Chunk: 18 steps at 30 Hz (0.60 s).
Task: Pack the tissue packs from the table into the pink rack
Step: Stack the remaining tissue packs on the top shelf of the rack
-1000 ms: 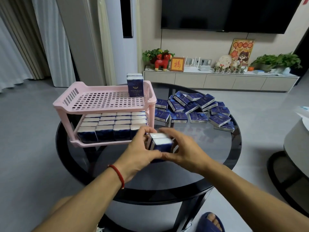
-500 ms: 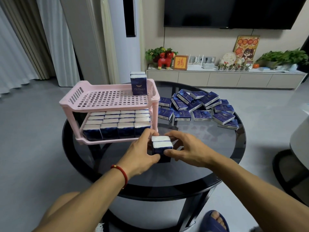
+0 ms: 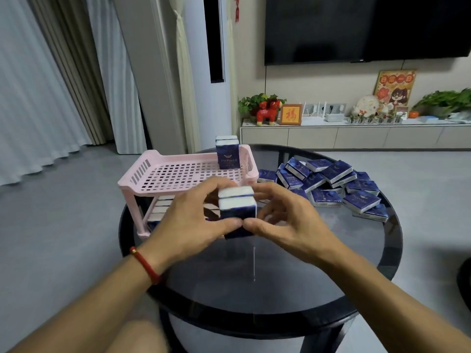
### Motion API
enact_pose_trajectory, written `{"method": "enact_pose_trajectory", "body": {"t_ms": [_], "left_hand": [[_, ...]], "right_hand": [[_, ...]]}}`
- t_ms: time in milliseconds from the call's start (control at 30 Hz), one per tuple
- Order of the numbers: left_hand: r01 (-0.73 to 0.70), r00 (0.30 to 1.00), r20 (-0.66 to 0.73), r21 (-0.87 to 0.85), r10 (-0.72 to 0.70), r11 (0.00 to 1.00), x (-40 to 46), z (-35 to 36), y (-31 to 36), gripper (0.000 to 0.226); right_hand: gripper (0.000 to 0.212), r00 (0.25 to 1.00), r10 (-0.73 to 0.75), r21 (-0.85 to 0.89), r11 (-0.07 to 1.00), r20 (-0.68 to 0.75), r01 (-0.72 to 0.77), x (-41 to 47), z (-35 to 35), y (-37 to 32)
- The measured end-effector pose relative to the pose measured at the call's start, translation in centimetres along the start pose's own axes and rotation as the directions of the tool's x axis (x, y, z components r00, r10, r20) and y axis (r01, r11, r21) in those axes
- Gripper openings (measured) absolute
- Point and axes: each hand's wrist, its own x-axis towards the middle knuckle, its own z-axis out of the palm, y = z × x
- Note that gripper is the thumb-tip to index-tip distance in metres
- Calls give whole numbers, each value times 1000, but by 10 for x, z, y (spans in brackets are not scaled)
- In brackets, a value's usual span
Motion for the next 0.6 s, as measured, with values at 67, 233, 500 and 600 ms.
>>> {"method": "enact_pose_trajectory", "body": {"t_ms": [67,233,500,600], "left_hand": [[-28,997,-67,15,29,1000,18,-18,3,59],[28,990,-140,-19,-31,999,78,-40,-7,58],[61,995,-78,51,-56,997,120,-16,-31,55],[51,997,-67,52,-48,997,127,-10,-37,60]], "right_hand": [[41,993,-5,31,999,-118,9,7,1,-5],[25,948,57,27,998,-314,-51,21,5,7],[27,934,53,-63,995,-354,-81,28,14,27],[29,931,35,-103,992,-363,-77,30,15,31]]}}
